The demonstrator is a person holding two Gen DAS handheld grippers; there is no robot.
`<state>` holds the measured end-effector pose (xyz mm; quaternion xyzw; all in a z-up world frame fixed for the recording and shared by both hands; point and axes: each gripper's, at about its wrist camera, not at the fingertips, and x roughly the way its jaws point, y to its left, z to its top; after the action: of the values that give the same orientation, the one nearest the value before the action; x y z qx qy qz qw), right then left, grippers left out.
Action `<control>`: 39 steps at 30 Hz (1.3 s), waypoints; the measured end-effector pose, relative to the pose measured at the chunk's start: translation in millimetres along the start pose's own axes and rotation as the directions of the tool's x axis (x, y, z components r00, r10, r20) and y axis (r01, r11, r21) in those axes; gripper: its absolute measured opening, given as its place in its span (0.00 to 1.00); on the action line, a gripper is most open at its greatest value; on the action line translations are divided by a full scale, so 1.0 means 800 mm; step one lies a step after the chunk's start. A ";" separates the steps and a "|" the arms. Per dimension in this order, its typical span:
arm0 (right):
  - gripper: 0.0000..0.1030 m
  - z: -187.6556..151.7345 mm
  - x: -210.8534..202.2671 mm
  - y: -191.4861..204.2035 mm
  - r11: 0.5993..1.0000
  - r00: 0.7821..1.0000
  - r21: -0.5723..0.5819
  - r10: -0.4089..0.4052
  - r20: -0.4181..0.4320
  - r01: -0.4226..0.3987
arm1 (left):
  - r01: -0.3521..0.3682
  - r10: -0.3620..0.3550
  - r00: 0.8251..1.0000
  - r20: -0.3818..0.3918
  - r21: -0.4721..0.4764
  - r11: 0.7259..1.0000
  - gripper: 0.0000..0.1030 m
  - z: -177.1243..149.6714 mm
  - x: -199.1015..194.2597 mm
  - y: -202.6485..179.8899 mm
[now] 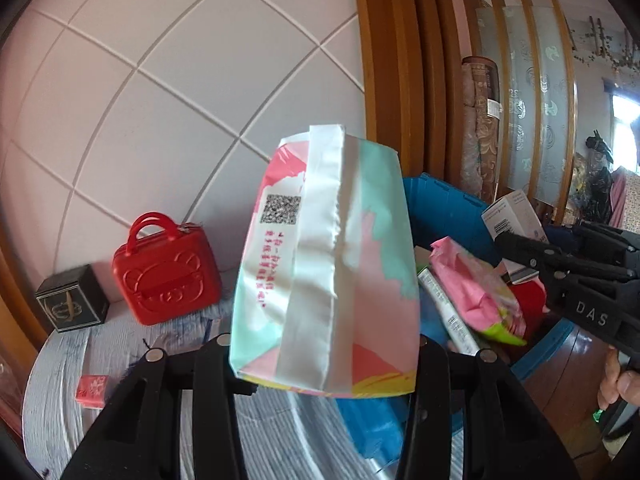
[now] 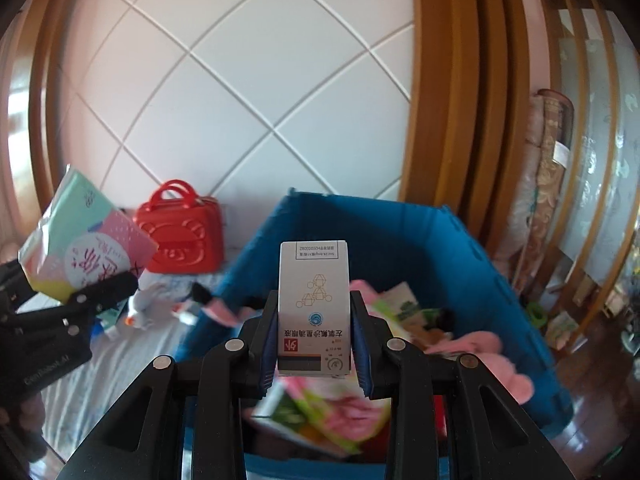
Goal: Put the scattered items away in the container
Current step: 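Carry the pad pack and medicine box into the blue bin and open both tools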
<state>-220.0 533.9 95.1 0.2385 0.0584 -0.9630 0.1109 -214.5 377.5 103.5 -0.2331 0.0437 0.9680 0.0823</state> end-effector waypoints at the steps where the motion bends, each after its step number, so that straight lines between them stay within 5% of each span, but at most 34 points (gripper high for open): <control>1: 0.30 -0.003 0.008 -0.022 1.000 1.000 0.001 0.004 -0.011 -0.004 | 0.006 -0.006 1.000 0.000 0.000 1.000 0.41 0.008 0.010 -0.021; 8: 0.30 -0.033 0.067 -0.130 0.999 0.992 0.019 0.030 -0.126 -0.028 | 0.067 -0.064 0.995 -0.077 0.036 0.997 0.41 0.036 0.105 -0.146; 15: 0.36 -0.059 0.094 -0.173 0.996 0.981 0.061 0.080 -0.178 -0.070 | 0.058 -0.047 0.982 -0.183 0.055 0.997 0.41 0.034 0.167 -0.206; 21: 0.63 -0.066 0.089 -0.178 0.991 0.981 0.076 0.122 -0.154 -0.111 | 0.021 -0.011 0.978 -0.210 0.042 0.999 0.47 0.033 0.185 -0.211; 23: 0.86 -0.067 0.082 -0.178 0.990 0.982 0.076 0.128 -0.136 -0.118 | 0.018 -0.010 0.975 -0.222 0.035 0.999 0.55 0.029 0.191 -0.211; 25: 0.96 -0.069 0.079 -0.178 0.991 0.984 0.064 0.128 -0.123 -0.121 | 0.019 -0.012 0.975 -0.221 0.029 0.999 0.58 0.025 0.189 -0.207; 39: 1.00 -0.075 0.049 -0.200 0.989 0.985 0.061 0.144 -0.094 -0.138 | -0.056 0.050 0.990 -0.134 -0.041 0.998 0.74 0.012 0.139 -0.176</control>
<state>-265.6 691.2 33.2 0.2922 0.0206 -0.9410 0.1693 -290.6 532.6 54.3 -0.2976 0.0337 0.9529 0.0481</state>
